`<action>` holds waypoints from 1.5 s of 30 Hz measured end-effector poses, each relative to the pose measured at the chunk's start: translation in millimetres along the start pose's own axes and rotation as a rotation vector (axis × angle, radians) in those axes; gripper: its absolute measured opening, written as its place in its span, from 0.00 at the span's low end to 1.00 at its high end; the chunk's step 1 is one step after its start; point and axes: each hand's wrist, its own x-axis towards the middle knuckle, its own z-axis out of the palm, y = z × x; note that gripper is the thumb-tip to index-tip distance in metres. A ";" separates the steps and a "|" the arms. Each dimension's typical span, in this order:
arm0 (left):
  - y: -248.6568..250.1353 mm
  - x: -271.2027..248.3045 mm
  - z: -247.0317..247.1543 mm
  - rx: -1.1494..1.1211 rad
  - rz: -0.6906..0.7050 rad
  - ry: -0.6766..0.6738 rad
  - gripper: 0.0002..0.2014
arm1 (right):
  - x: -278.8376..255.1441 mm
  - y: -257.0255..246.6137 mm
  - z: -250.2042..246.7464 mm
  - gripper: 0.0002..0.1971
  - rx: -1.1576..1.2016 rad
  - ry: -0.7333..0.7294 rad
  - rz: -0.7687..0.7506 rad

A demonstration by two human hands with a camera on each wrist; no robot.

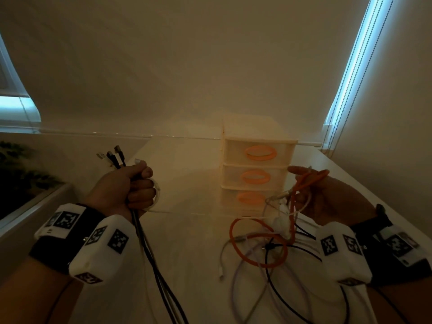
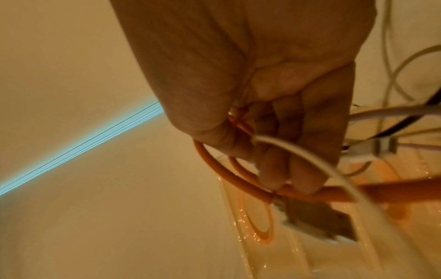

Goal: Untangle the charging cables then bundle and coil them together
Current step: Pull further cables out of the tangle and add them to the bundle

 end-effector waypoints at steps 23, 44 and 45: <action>3.3 -2.9 -3.0 0.059 0.051 0.108 0.22 | -12.0 -76.3 91.7 0.10 -1.366 -0.039 -0.064; 11.5 9.2 -31.0 0.159 -0.022 0.272 0.22 | -24.4 -135.1 104.9 0.22 -1.792 -0.271 -0.251; 13.1 10.0 -34.0 0.185 -0.022 0.295 0.22 | -23.0 -135.7 103.0 0.22 -1.771 -0.259 -0.251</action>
